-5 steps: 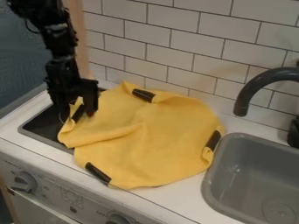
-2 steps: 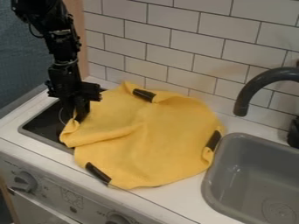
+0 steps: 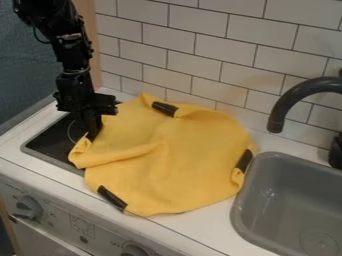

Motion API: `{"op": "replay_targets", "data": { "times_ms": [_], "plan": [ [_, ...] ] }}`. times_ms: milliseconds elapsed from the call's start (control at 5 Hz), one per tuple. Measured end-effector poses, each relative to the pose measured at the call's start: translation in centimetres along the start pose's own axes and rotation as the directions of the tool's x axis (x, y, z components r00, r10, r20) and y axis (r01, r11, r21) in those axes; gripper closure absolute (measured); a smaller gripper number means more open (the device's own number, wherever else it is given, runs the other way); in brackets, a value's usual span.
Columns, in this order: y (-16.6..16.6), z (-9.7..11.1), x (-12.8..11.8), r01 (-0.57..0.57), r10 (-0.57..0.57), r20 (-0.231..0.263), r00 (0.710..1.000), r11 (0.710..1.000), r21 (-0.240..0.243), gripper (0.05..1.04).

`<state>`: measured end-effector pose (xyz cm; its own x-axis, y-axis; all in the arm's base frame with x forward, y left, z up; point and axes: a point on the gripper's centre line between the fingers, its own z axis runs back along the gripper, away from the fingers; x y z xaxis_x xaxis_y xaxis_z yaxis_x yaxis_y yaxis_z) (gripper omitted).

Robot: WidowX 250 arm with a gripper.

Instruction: Move the cloth from the right to the lift

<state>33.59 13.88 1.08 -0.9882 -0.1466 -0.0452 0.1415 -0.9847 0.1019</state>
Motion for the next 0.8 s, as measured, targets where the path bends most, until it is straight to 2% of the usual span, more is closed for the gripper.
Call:
{"op": "replay_targets", "data": {
  "times_ms": [400,800],
  "plan": [
    [-0.33,0.18,0.26,0.012,-0.012,0.006,1.000,1.000,0.026,1.035],
    [0.06,0.70,0.20,0.017,-0.016,-0.011,1.000,0.997,0.077,1.035]
  ]
}}
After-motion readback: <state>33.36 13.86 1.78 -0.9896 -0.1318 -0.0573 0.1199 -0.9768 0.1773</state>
